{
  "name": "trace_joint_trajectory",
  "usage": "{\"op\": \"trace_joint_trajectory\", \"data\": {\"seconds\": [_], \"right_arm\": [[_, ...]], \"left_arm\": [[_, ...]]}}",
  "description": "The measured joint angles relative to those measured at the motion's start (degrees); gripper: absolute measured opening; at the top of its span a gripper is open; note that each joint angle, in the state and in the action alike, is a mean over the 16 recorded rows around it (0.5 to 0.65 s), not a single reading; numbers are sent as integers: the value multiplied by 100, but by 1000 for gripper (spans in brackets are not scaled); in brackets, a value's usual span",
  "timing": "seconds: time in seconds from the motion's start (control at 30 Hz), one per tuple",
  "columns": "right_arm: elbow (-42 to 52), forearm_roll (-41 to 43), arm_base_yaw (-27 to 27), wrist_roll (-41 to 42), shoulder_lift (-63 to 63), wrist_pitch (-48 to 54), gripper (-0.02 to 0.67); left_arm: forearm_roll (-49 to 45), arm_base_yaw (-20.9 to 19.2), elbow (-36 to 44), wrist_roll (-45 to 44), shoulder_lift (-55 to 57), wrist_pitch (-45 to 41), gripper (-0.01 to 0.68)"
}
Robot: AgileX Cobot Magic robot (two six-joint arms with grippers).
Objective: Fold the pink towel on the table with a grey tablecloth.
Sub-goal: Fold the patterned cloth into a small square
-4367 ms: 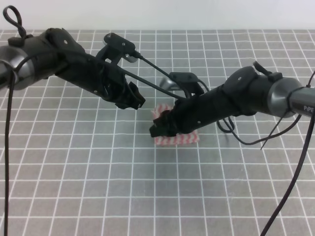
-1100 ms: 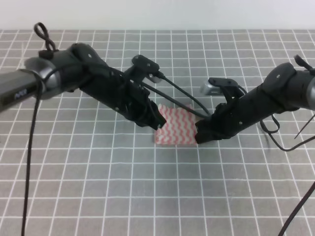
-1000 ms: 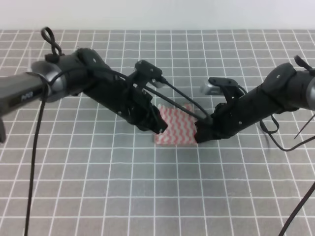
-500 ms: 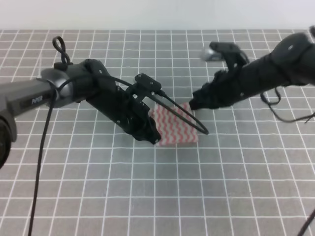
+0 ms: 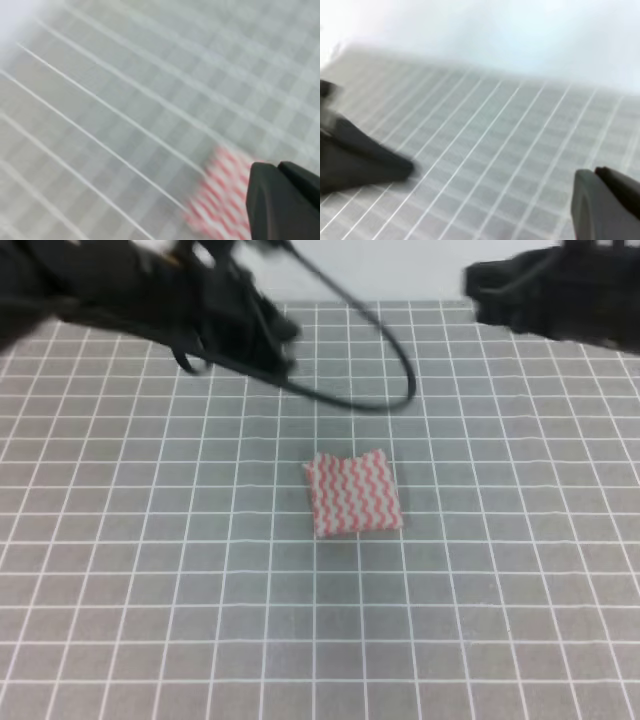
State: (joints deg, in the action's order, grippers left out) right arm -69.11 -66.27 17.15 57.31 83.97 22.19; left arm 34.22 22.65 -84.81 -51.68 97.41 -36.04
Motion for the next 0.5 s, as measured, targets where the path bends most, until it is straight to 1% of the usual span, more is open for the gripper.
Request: {"op": "trace_joint_trajectory", "data": {"seconds": [0.2,0.37,0.5], "right_arm": [[1272,-978,0,911,-1571,-1104,-18],[2118,-1412,0,1251,-2822,-1645,-18],[2551,-1599,0,1352,-3628,-1794,-17]], "left_arm": [[-258,-3,775,704,-1274,857,0],[-355,-6,1793,1222,-2436,1577,0],[-361,-6,2670,1450,-3411,1981,0]]}}
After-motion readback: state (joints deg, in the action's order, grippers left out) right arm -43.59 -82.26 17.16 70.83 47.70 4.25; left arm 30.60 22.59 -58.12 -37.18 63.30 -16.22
